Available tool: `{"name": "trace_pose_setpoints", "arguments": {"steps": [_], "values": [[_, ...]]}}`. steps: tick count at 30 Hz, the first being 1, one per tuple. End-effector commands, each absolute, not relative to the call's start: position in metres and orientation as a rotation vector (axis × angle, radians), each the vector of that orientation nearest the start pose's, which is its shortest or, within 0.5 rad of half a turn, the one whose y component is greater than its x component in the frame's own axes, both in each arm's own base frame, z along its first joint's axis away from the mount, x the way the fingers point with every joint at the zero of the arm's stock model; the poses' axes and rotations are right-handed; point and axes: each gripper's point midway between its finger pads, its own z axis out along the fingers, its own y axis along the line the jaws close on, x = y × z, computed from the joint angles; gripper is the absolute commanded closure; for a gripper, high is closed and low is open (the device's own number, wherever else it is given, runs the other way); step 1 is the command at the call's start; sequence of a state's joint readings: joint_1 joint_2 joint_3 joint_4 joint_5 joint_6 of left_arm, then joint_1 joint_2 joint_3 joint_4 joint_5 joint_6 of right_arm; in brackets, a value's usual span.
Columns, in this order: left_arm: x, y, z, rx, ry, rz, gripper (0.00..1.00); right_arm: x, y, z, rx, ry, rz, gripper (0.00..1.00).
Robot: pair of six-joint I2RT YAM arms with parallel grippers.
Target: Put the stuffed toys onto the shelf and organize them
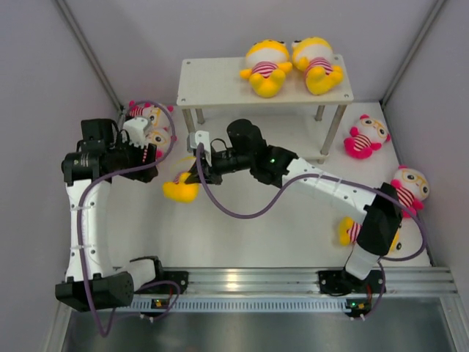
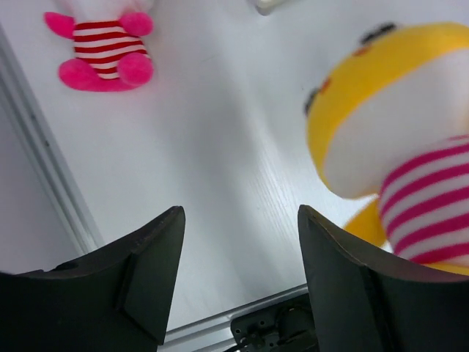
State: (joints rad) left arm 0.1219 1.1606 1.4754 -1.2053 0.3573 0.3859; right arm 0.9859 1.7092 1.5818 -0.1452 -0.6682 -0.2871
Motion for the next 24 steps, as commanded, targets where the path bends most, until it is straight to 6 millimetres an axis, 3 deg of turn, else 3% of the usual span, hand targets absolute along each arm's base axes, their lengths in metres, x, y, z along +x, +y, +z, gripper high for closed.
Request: {"name": "trace_pose_setpoints", "arguments": {"steps": [1,3,8,9,14,17,18,19,20,21,24], "values": [[0.263,0.002,0.307,0.301,2.291,-0.073,0.31,0.189,0.463,0.369,-1.448,1.034,1.037,1.00],[0.264,0.009,0.319,0.242,2.269,-0.030,0.28,0.188,0.457,0.384,-1.449,0.994,1.003,1.00],[0.265,0.047,0.347,0.076,2.210,0.218,0.22,0.190,0.446,0.453,-1.401,0.831,0.922,1.00],[0.264,0.052,0.355,0.063,2.187,0.250,0.19,0.194,0.443,0.475,-1.376,0.785,0.892,1.00],[0.263,0.069,0.364,0.023,2.164,0.367,0.18,0.237,0.434,0.530,-1.208,0.682,0.727,1.00],[0.266,0.061,0.360,0.068,2.171,0.316,0.18,0.268,0.433,0.542,-1.126,0.623,0.642,1.00],[0.266,0.059,0.358,0.081,2.176,0.304,0.18,0.280,0.442,0.532,-1.135,0.631,0.638,1.00],[0.266,0.057,0.356,0.091,2.180,0.296,0.18,0.294,0.438,0.539,-1.112,0.625,0.613,1.00],[0.267,0.056,0.353,0.100,2.189,0.290,0.18,0.313,0.446,0.526,-1.104,0.667,0.618,1.00],[0.267,0.056,0.351,0.109,2.195,0.290,0.18,0.328,0.441,0.534,-1.075,0.675,0.595,1.00],[0.266,0.055,0.342,0.129,2.215,0.283,0.18,0.372,0.437,0.516,-1.027,0.746,0.513,1.00]]}}
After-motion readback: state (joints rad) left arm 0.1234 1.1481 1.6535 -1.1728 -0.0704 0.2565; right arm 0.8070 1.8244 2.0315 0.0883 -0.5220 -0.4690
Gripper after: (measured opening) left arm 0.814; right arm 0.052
